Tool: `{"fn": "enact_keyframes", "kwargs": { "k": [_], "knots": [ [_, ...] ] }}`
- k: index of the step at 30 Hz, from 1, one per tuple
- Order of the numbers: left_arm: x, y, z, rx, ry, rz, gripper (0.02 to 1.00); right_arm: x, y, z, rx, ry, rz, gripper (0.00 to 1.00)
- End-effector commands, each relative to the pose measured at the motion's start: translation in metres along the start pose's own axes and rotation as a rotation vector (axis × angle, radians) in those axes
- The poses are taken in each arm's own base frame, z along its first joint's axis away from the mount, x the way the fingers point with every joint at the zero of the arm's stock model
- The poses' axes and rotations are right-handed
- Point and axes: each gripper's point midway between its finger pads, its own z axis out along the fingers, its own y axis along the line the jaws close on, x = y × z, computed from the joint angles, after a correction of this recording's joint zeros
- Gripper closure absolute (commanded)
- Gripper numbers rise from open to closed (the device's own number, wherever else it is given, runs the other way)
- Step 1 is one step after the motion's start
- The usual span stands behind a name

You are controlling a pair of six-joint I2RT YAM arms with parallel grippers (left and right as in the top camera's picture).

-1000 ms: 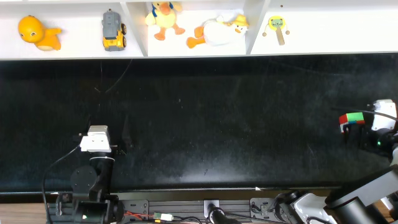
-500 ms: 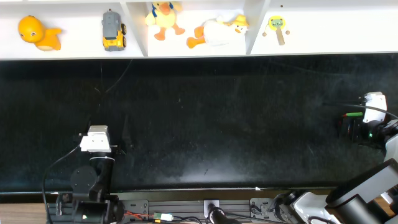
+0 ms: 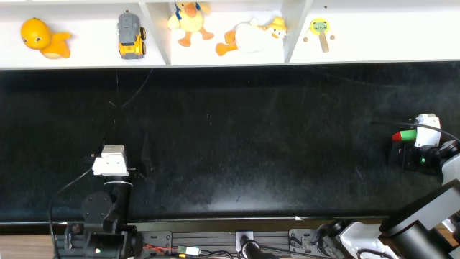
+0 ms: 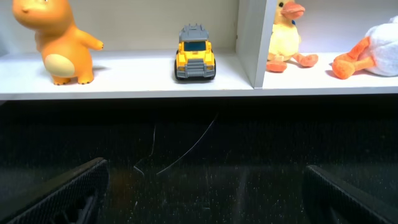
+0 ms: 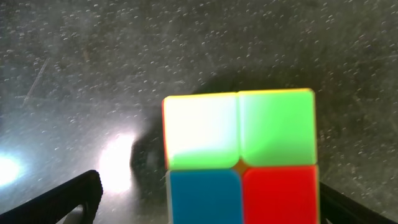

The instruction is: Store Toys

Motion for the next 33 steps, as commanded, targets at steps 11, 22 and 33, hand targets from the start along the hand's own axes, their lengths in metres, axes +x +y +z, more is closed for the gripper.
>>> {"fn": "enact_keyframes", "kwargs": {
  "k": [11,22,33],
  "knots": [
    [-0.001,-0.002,0.0,0.012,-0.007,0.019,0.02,-0.007,-0.002,0.002,0.007,-0.032,-0.004,0.073],
    [-0.001,-0.002,0.0,0.012,-0.008,0.019,0.02,-0.015,-0.01,0.0,0.042,-0.065,0.044,0.627],
    [-0.001,-0.002,0.0,0.012,-0.008,0.019,0.02,-0.034,-0.001,-0.023,0.1,-0.085,0.009,0.652]
  ]
}}
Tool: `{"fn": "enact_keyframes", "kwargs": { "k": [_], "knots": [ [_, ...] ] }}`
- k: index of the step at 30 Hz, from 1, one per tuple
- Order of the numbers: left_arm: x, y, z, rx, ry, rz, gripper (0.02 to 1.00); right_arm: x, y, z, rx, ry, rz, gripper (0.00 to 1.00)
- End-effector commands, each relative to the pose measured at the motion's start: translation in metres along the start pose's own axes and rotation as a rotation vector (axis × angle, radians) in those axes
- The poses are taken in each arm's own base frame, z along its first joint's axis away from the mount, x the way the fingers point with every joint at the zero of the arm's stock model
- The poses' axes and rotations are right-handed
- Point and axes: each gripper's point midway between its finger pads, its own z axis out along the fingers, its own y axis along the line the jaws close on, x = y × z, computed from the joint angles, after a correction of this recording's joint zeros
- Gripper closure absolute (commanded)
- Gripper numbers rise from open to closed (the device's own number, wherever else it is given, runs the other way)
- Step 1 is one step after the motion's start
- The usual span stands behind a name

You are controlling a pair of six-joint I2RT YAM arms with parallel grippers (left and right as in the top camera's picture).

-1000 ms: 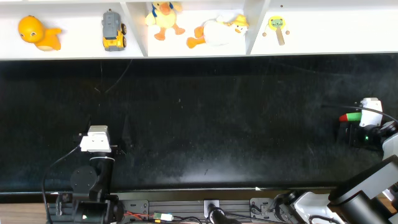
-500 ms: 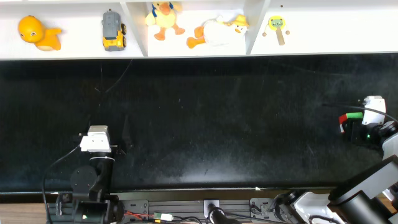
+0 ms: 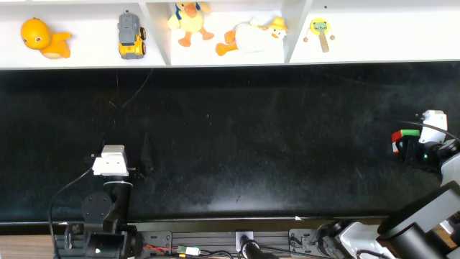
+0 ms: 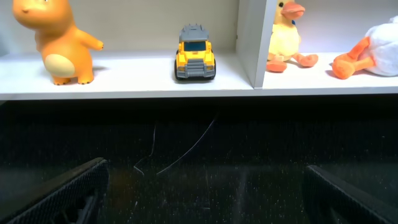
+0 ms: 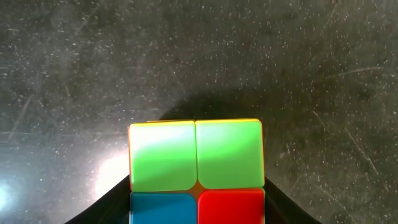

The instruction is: Store Toys

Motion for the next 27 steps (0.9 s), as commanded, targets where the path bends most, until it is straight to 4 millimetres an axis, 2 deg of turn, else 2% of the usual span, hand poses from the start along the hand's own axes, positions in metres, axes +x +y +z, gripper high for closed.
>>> {"fn": "enact_keyframes", "kwargs": {
  "k": [1,7,15,27],
  "knots": [
    [-0.001,-0.002,0.0,0.012,-0.007,0.019,0.02,-0.022,0.011,-0.021,0.047,-0.039,-0.056,0.658],
    [-0.001,-0.002,0.0,0.012,-0.007,0.019,0.02,-0.052,0.032,-0.034,0.035,-0.06,-0.11,0.673],
    [-0.001,-0.002,0.0,0.012,-0.007,0.019,0.02,-0.103,0.034,-0.05,0.061,-0.145,-0.139,0.641],
    [-0.001,-0.002,0.0,0.012,-0.007,0.019,0.02,-0.175,0.05,-0.034,0.016,-0.189,-0.138,0.656]
  ]
}}
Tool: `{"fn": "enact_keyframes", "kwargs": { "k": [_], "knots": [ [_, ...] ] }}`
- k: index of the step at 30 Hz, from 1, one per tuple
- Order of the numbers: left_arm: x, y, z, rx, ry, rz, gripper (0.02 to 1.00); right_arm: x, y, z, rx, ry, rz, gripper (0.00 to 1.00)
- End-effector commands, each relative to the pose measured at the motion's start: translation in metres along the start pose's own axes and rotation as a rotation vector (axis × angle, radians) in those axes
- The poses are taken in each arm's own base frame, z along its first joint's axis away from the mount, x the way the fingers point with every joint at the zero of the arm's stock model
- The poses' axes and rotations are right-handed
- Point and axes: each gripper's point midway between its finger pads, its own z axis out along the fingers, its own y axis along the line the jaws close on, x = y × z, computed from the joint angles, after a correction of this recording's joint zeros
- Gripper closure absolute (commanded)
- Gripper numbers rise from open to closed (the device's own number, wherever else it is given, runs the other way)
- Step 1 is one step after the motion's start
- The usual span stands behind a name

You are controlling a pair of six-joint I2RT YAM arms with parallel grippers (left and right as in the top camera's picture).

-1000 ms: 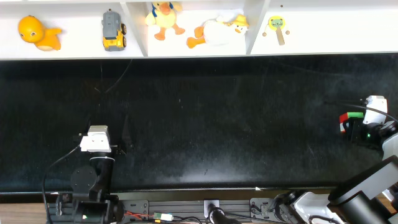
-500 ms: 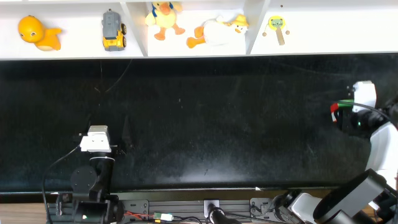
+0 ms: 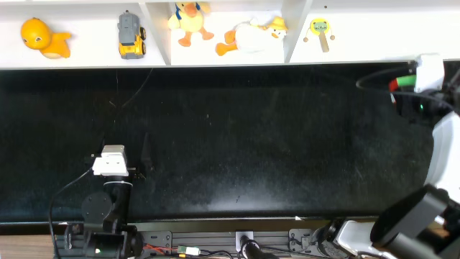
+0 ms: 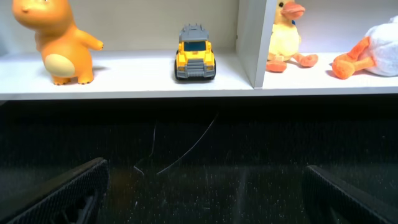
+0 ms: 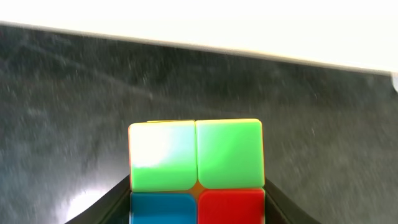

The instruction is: Store Toys

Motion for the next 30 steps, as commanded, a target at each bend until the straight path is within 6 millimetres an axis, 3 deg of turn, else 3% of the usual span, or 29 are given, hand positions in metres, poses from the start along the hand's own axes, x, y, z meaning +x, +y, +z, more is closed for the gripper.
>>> {"fn": "enact_keyframes", "kwargs": {
  "k": [1,10,30],
  "knots": [
    [-0.001,-0.002,0.0,0.012,-0.007,0.019,0.02,-0.035,-0.004,0.007,-0.007,-0.043,0.041,0.658],
    [-0.001,-0.002,0.0,0.012,-0.007,0.019,0.02,-0.088,0.001,0.033,-0.033,-0.07,0.016,0.658],
    [-0.001,-0.002,0.0,0.012,-0.007,0.019,0.02,-0.12,0.008,0.073,-0.037,-0.12,0.0,0.641]
  ]
}}
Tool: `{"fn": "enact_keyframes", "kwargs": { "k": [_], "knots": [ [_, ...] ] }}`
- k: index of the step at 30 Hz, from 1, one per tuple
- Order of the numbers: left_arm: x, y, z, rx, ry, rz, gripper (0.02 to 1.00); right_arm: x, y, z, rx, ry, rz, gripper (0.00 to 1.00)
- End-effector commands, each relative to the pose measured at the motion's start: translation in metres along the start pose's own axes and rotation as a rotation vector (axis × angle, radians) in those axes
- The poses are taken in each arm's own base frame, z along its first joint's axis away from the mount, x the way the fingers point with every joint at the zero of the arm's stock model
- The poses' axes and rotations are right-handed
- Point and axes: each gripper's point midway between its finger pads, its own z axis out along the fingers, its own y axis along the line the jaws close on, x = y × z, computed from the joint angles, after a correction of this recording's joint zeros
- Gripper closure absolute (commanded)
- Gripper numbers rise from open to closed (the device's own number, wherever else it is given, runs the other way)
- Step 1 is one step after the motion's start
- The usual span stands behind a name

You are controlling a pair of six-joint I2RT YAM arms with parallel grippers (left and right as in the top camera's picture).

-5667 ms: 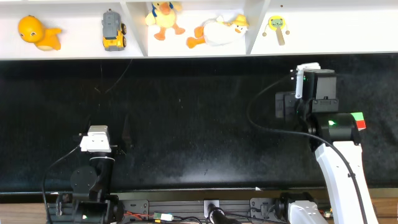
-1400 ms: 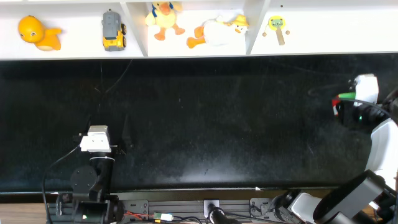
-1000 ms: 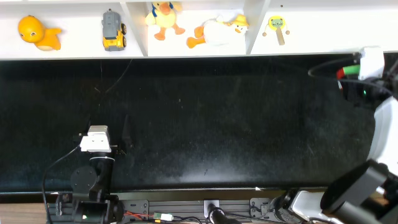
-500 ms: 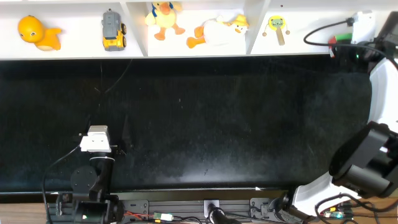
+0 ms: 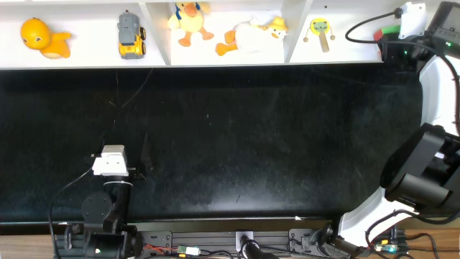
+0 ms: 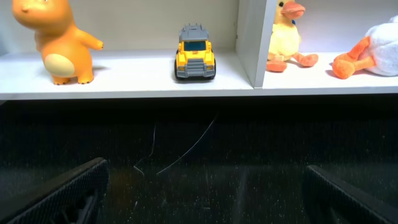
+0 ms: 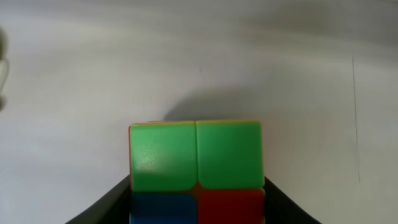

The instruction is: Store Toys

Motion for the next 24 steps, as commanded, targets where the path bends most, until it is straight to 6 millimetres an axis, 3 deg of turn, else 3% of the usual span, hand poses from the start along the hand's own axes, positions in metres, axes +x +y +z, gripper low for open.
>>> {"fn": "enact_keyframes", "kwargs": {
  "k": [1,6,10,11,12,18,24],
  "knots": [
    [-0.001,-0.002,0.0,0.012,-0.007,0.019,0.02,-0.014,0.002,0.003,0.009,-0.026,-0.004,0.638],
    [-0.001,-0.002,0.0,0.012,-0.007,0.019,0.02,-0.015,0.004,0.004,0.007,-0.029,-0.001,0.638],
    [-0.001,-0.002,0.0,0.012,-0.007,0.019,0.02,-0.016,0.004,0.004,0.01,-0.029,0.008,0.579],
    [-0.001,-0.002,0.0,0.012,-0.007,0.019,0.02,-0.016,0.004,0.004,0.011,-0.033,0.018,0.123],
    [-0.001,-0.002,0.0,0.012,-0.007,0.019,0.02,-0.017,0.004,0.004,0.01,-0.033,0.017,0.007],
    [-0.001,-0.002,0.0,0.012,-0.007,0.019,0.02,-0.021,0.005,-0.003,0.022,-0.04,0.01,0.005],
    [-0.001,-0.002,0.0,0.012,-0.007,0.019,0.02,-0.037,0.001,-0.035,0.08,-0.081,0.01,0.007]
  ]
}}
